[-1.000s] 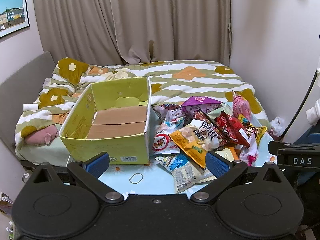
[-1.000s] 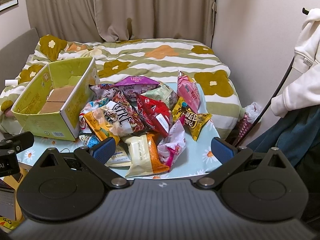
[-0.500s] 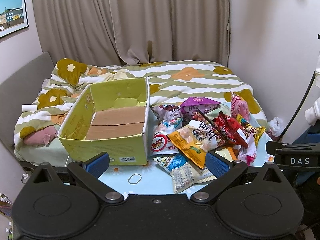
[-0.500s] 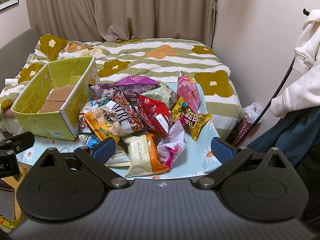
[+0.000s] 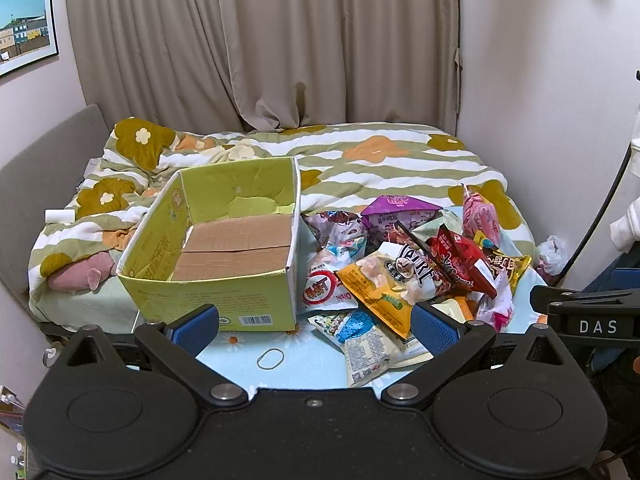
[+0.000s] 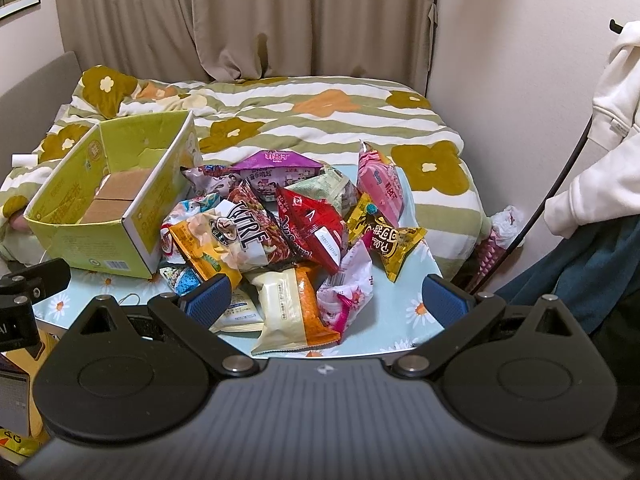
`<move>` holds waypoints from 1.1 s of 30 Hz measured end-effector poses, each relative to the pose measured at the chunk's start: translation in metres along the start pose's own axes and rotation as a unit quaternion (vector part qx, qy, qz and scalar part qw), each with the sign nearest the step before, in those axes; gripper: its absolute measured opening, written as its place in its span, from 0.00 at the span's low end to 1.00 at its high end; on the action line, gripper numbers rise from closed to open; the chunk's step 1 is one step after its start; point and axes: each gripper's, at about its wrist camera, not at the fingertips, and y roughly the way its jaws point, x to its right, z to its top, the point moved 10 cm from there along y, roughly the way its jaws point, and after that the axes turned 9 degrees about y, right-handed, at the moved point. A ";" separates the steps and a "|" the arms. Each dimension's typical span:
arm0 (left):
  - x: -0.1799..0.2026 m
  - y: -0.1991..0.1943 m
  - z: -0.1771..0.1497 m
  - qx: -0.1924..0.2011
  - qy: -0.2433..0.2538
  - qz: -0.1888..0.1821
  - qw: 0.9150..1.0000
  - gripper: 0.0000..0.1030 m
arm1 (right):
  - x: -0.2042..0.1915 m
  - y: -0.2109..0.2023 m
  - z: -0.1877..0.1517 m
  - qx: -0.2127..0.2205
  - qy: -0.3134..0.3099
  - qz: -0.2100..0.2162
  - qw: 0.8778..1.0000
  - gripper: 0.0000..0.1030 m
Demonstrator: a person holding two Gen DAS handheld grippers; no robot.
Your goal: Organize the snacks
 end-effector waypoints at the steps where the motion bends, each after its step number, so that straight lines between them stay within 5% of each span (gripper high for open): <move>1: 0.000 0.000 0.000 0.000 0.000 0.000 1.000 1.00 | 0.000 0.000 0.001 0.000 0.000 0.000 1.000 1.00; 17: -0.003 -0.002 0.007 0.008 0.005 -0.016 1.000 1.00 | -0.005 -0.001 0.002 -0.011 -0.002 0.005 1.000 1.00; 24: 0.007 0.020 0.024 0.026 0.067 -0.063 0.995 1.00 | -0.004 0.011 0.014 0.003 0.002 -0.006 1.000 1.00; 33: 0.058 0.095 0.041 0.036 0.169 -0.118 0.978 1.00 | 0.010 0.077 0.041 -0.007 -0.012 0.007 1.000 1.00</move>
